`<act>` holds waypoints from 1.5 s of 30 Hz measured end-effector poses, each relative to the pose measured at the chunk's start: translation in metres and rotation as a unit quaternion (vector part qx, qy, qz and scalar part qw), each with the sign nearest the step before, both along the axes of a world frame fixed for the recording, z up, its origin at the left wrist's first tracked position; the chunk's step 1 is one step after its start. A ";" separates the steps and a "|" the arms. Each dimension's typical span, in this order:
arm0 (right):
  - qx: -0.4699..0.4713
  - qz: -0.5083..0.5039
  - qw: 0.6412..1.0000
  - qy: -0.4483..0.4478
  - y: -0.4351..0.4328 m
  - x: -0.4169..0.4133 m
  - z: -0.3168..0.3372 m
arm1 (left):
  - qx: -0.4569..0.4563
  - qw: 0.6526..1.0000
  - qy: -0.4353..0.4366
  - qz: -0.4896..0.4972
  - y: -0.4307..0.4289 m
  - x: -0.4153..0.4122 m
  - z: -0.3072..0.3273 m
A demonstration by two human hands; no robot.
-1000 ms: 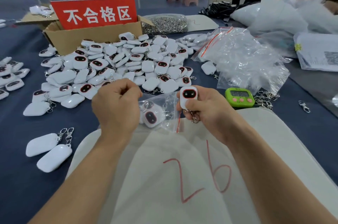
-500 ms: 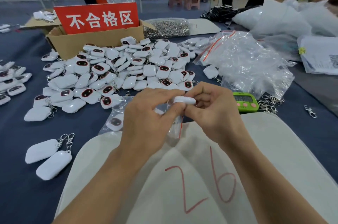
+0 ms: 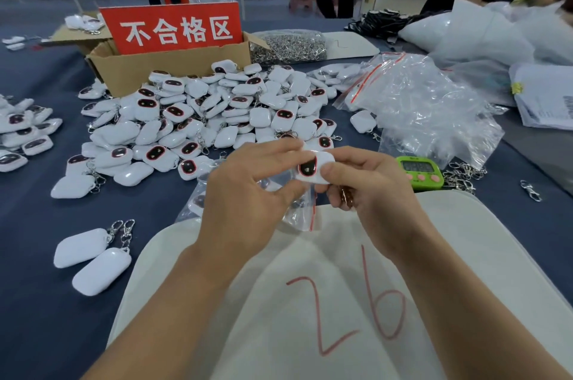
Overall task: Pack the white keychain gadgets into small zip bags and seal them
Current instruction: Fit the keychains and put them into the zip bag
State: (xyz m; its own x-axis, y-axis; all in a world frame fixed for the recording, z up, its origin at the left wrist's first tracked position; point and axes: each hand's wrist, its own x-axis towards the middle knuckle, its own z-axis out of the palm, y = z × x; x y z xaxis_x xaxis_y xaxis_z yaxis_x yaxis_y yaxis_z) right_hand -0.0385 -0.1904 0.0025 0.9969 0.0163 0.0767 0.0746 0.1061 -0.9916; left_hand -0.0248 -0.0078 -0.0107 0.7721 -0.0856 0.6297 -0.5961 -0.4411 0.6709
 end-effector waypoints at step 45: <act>-0.277 -0.211 0.937 -0.027 -0.009 0.051 -0.030 | -0.260 0.855 0.241 0.379 0.054 0.032 0.013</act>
